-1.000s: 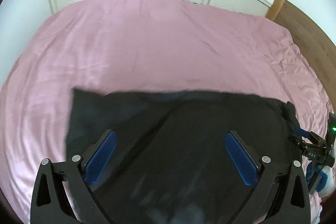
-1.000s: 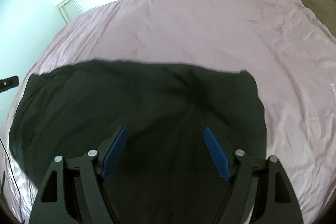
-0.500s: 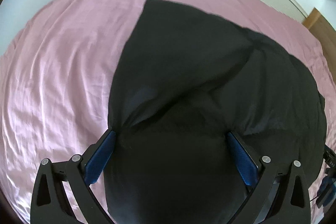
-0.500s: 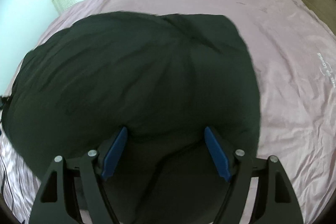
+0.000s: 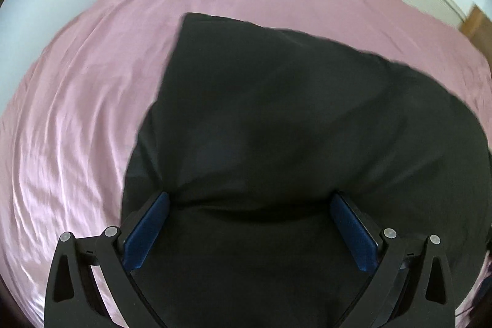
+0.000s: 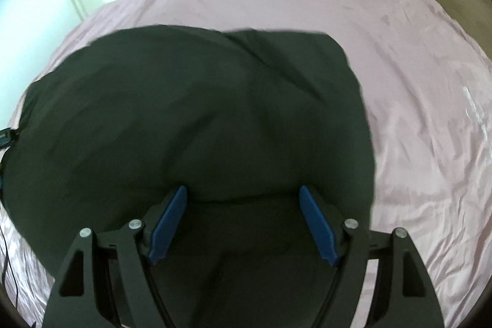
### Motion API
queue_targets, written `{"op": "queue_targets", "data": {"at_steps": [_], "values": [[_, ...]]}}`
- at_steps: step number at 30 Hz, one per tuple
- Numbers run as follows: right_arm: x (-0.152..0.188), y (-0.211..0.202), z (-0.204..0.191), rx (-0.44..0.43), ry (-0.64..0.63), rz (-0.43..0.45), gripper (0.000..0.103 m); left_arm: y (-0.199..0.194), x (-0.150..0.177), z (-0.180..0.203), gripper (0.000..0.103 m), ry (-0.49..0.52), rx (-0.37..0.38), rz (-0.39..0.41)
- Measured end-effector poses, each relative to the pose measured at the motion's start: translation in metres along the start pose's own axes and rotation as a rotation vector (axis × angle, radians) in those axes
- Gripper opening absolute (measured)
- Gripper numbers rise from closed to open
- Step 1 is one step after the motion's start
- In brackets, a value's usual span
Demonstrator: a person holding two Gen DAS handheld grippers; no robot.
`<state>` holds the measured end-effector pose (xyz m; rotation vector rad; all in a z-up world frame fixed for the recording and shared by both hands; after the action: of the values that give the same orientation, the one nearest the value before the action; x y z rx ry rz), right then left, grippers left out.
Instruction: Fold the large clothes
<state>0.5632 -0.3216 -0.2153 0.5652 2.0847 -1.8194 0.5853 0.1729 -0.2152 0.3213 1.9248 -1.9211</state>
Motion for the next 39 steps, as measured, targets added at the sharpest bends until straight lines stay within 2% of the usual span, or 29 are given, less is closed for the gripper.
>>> {"op": "queue_targets", "data": {"at_steps": [5,12,18,22,39], "values": [[-0.002,-0.011,0.008,0.077,-0.026,0.013,0.075,-0.024,0.005,-0.007,0.102,0.019,-0.03,0.048],[0.009,-0.043,-0.027,0.024,-0.114,0.069,0.076,-0.061,0.02,-0.001,0.102,0.046,0.002,0.134],[0.03,-0.053,-0.071,-0.048,-0.181,0.067,0.075,-0.061,0.048,0.023,0.102,0.101,0.015,0.108],[0.039,-0.048,-0.08,-0.054,-0.201,0.053,0.075,-0.055,0.059,0.027,0.102,0.095,0.015,0.09],[0.049,-0.041,-0.071,-0.034,-0.215,0.04,0.075,-0.053,0.063,0.022,0.102,0.099,0.021,0.075]]}}
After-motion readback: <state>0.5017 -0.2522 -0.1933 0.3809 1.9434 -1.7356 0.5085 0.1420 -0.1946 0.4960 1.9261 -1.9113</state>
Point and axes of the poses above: each gripper's, at about its wrist camera, not at the fingertips, and y roughly the way its jaws point, z to its right, x to its underside, the point moved 6 cm from there along y, roughly the way its jaws point, and after that the axes turned 8 degrees about y, right-handed, at the moved point
